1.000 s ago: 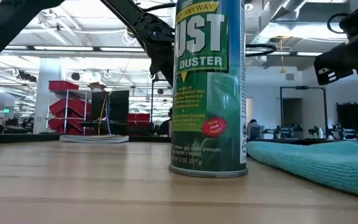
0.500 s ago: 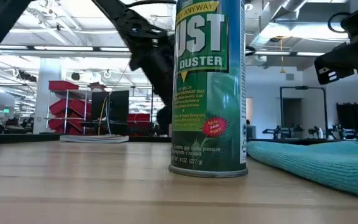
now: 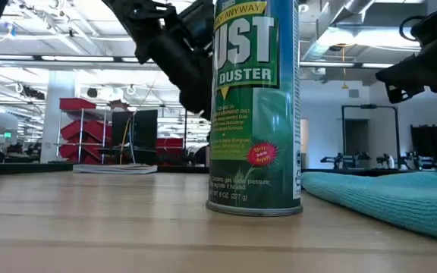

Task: Apply microfiber cloth
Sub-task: Spray the back of the green tablet using the white spray bottle

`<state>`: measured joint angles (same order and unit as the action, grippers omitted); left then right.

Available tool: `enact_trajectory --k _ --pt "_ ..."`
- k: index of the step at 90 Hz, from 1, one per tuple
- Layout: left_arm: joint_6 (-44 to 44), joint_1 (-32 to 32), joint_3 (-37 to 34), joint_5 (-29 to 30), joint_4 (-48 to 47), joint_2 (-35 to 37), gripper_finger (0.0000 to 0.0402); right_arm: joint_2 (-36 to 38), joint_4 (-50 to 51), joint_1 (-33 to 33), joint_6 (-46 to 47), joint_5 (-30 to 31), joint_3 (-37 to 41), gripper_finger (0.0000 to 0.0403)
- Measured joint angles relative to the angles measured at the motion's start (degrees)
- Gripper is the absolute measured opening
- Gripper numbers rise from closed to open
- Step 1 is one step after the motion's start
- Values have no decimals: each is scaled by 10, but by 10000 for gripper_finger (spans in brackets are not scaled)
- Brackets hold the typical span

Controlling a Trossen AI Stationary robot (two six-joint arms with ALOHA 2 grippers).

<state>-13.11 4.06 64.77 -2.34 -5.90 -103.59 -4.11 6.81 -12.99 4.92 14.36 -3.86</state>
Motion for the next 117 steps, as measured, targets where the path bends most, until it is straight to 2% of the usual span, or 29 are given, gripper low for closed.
enact_trajectory --k 7,18,34,45,63,75,83,90,101,117 --pt "5 0 0 -27 0 0 0 -1 0 0 -4 40 -1 12" --pt "19 2 0 -32 -10 0 0 -18 3 0 -7 80 -1 43" --pt "41 14 1 -32 -19 22 0 -80 2 6 3 120 -2 89" --pt "52 30 1 -31 -38 44 0 -125 -14 21 15 138 0 97" --pt "78 51 1 -39 -91 98 0 -175 -64 38 -4 140 0 81" --pt "85 73 2 -115 -148 139 0 -195 -79 43 -17 140 0 52" --pt "95 85 2 -155 -183 159 0 -205 -83 43 -21 140 0 19" --pt "101 92 2 -151 -222 170 0 -213 -89 43 -28 140 0 5" --pt "121 96 1 -113 -275 175 0 -226 -92 43 -28 140 0 1" --pt "158 95 -24 -107 -274 175 0 -249 -91 43 -20 140 0 0"
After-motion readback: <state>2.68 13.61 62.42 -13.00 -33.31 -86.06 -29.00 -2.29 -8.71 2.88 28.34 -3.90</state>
